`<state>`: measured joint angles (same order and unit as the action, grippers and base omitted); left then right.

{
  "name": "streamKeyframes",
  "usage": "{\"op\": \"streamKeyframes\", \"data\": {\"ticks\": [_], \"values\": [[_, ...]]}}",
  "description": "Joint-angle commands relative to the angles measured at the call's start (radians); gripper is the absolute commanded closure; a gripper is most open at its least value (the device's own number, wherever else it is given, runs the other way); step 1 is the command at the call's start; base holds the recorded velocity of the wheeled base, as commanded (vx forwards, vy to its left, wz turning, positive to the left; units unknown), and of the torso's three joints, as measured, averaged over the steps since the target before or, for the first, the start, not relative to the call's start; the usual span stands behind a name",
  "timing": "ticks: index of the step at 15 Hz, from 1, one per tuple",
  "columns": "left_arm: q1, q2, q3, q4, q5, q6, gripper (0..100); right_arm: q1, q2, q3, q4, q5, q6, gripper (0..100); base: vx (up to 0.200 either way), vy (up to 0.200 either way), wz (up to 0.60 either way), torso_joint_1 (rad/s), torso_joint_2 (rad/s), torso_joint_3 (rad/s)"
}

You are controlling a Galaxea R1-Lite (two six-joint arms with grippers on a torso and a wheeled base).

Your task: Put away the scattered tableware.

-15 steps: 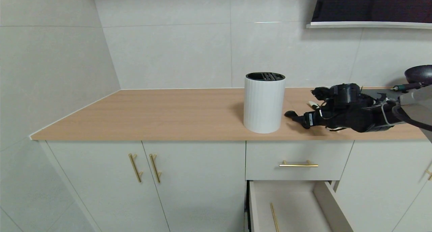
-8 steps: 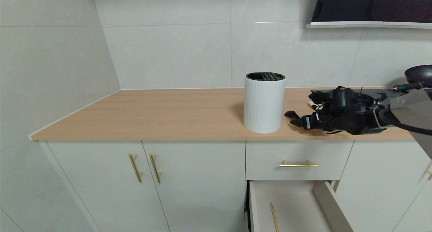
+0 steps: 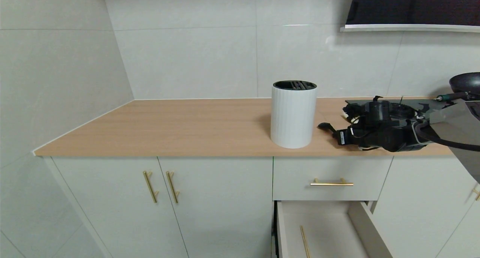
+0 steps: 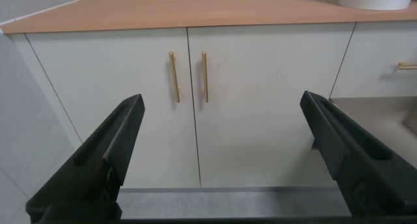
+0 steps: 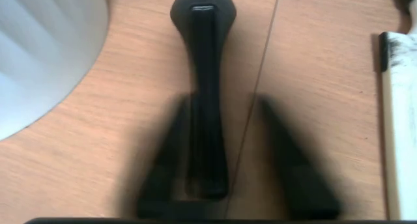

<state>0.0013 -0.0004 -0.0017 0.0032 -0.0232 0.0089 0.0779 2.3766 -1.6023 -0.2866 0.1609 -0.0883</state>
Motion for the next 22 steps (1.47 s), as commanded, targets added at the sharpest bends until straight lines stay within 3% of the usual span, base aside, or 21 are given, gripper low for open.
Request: {"op": "streamKeyframes", "data": {"ticks": [1, 6, 9, 13, 14, 17, 21, 22], "values": [[0.000, 0.000, 0.000, 0.000, 0.000, 0.000, 0, 0.002, 0.009, 0.001, 0.006, 0.000, -0.001, 100, 0.000, 0.000, 0.00, 0.000, 0.00, 0.000], [0.000, 0.000, 0.000, 0.000, 0.000, 0.000, 0, 0.002, -0.014, -0.001, 0.006, -0.009, 0.005, 100, 0.000, 0.000, 0.00, 0.000, 0.00, 0.000], [-0.001, 0.000, 0.000, 0.000, 0.000, 0.000, 0, 0.008, -0.132, 0.028, 0.021, -0.052, 0.130, 100, 0.000, 0.000, 0.00, 0.000, 0.00, 0.000], [0.000, 0.000, 0.000, 0.000, 0.000, 0.000, 0, 0.053, -0.461, 0.279, 0.158, -0.099, 0.211, 100, 0.000, 0.000, 0.00, 0.000, 0.00, 0.000], [0.000, 0.000, 0.000, 0.000, 0.000, 0.000, 0, 0.053, -0.470, 0.285, 0.162, -0.101, 0.211, 100, 0.000, 0.000, 0.00, 0.000, 0.00, 0.000], [-0.001, 0.000, 0.000, 0.000, 0.000, 0.000, 0, 0.072, -0.705, 0.484, 0.351, -0.107, 0.282, 100, 0.000, 0.000, 0.00, 0.000, 0.00, 0.000], [0.000, 0.000, 0.000, 0.000, 0.000, 0.000, 0, 0.131, -0.902, 0.731, 0.371, -0.073, 0.275, 100, 0.000, 0.000, 0.00, 0.000, 0.00, 0.000], [0.000, 0.000, 0.000, 0.000, 0.000, 0.000, 0, 0.131, -0.902, 0.731, 0.371, -0.073, 0.275, 100, 0.000, 0.000, 0.00, 0.000, 0.00, 0.000]]}}
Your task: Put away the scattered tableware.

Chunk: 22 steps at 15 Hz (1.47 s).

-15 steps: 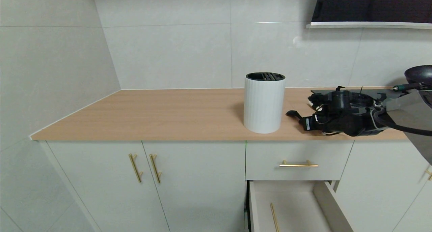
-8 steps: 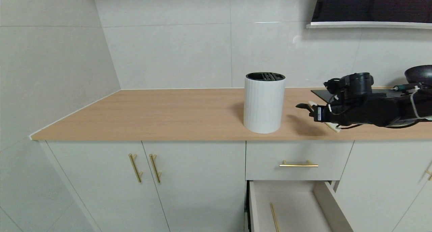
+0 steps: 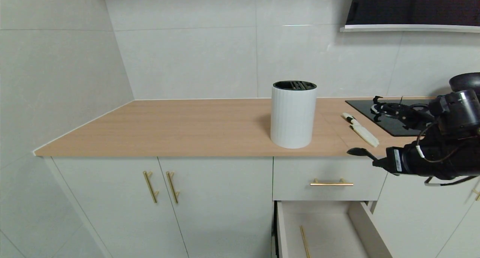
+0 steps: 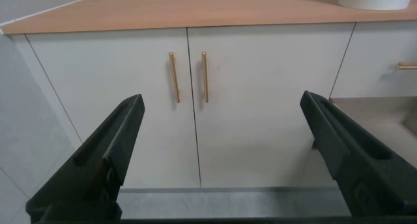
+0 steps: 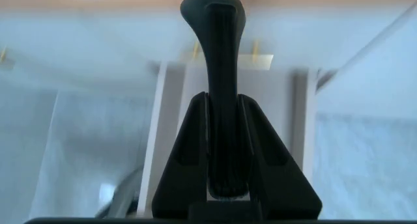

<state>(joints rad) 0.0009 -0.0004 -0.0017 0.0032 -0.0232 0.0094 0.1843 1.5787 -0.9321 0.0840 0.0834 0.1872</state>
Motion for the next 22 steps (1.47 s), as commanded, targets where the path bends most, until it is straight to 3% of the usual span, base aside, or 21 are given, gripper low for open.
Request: {"op": "streamKeyframes", "data": {"ticks": [1, 10, 22], "values": [[0.001, 0.000, 0.000, 0.000, 0.000, 0.000, 0, 0.037, -0.111, 0.093, 0.000, 0.004, 0.000, 100, 0.000, 0.000, 0.00, 0.000, 0.00, 0.000], [0.001, 0.000, 0.000, 0.000, 0.000, 0.000, 0, 0.044, 0.044, 0.119, -0.007, -0.008, -0.005, 100, 0.000, 0.000, 0.00, -0.021, 0.05, 0.029], [0.001, 0.000, 0.000, 0.000, 0.000, 0.000, 0, 0.047, 0.110, 0.119, -0.009, -0.022, -0.006, 100, 0.000, 0.000, 0.00, -0.168, 0.45, 0.277]]}}
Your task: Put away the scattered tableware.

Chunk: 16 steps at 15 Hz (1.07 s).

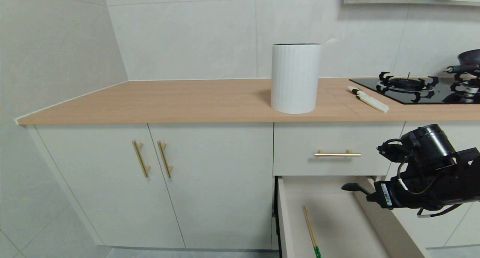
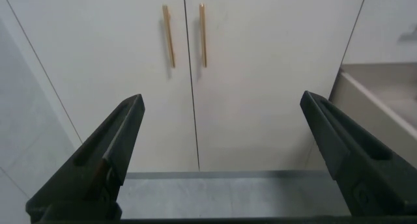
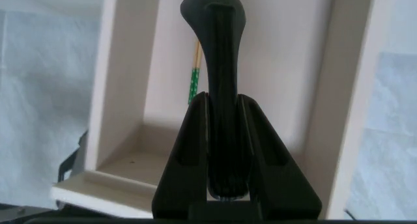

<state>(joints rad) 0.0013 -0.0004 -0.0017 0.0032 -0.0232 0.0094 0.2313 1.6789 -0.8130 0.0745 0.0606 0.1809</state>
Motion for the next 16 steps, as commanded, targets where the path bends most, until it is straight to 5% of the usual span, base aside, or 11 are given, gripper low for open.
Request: {"op": "streamKeyframes", "data": {"ticks": [1, 9, 13, 16], "values": [[0.000, 0.000, 0.000, 0.000, 0.000, 0.000, 0, 0.000, 0.015, 0.000, -0.001, 0.001, 0.000, 100, 0.000, 0.000, 0.00, -0.134, 0.45, 0.315], [0.000, 0.000, 0.000, 0.000, 0.000, 0.000, 0, -0.001, 0.093, -0.002, -0.036, 0.001, 0.000, 100, 0.000, 0.000, 0.00, -0.040, 0.16, 0.113], [0.000, 0.000, 0.000, 0.000, 0.000, 0.000, 0, 0.000, 0.303, -0.005, -0.154, -0.045, 0.008, 100, 0.000, 0.000, 0.00, 0.000, 0.00, 0.000], [0.000, 0.000, 0.000, 0.000, 0.000, 0.000, 0, 0.000, 0.519, -0.006, -0.386, -0.124, 0.034, 100, 0.000, 0.000, 0.00, 0.000, 0.00, 0.000]]}}
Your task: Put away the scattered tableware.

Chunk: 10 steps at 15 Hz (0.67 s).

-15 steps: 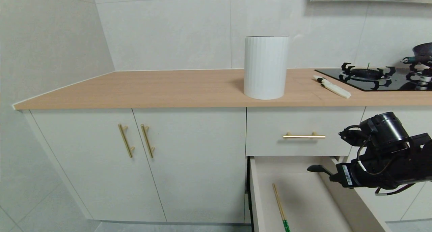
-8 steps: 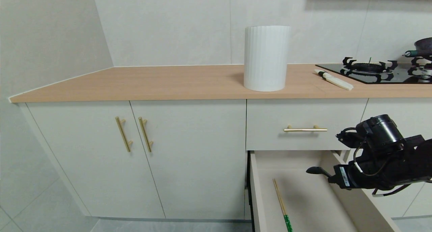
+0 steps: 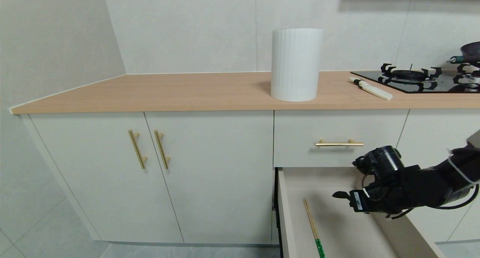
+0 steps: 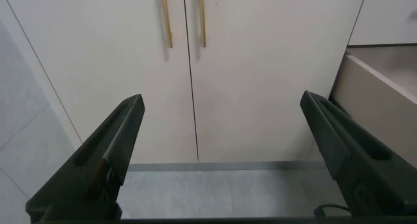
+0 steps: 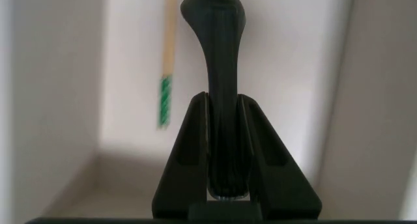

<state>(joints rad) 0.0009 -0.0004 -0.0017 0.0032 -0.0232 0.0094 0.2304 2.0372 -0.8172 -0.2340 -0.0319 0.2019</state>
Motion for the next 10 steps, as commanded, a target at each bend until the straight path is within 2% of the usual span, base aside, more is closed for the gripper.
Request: {"op": "streamKeyframes", "data": {"ticks": [1, 3, 10], "values": [[0.001, 0.000, 0.000, 0.000, 0.000, 0.000, 0, 0.001, 0.190, -0.002, -0.114, -0.037, 0.031, 100, 0.000, 0.000, 0.00, 0.000, 0.00, 0.000], [0.001, 0.000, 0.000, 0.000, 0.000, 0.000, 0, 0.001, 0.265, -0.010, -0.172, -0.039, 0.036, 100, 0.000, 0.000, 0.00, 0.000, 0.00, 0.000], [0.001, 0.000, 0.000, 0.000, 0.000, 0.000, 0, 0.001, 0.339, -0.053, -0.177, -0.074, 0.030, 100, 0.000, 0.000, 0.00, 0.000, 0.00, 0.000]]}}
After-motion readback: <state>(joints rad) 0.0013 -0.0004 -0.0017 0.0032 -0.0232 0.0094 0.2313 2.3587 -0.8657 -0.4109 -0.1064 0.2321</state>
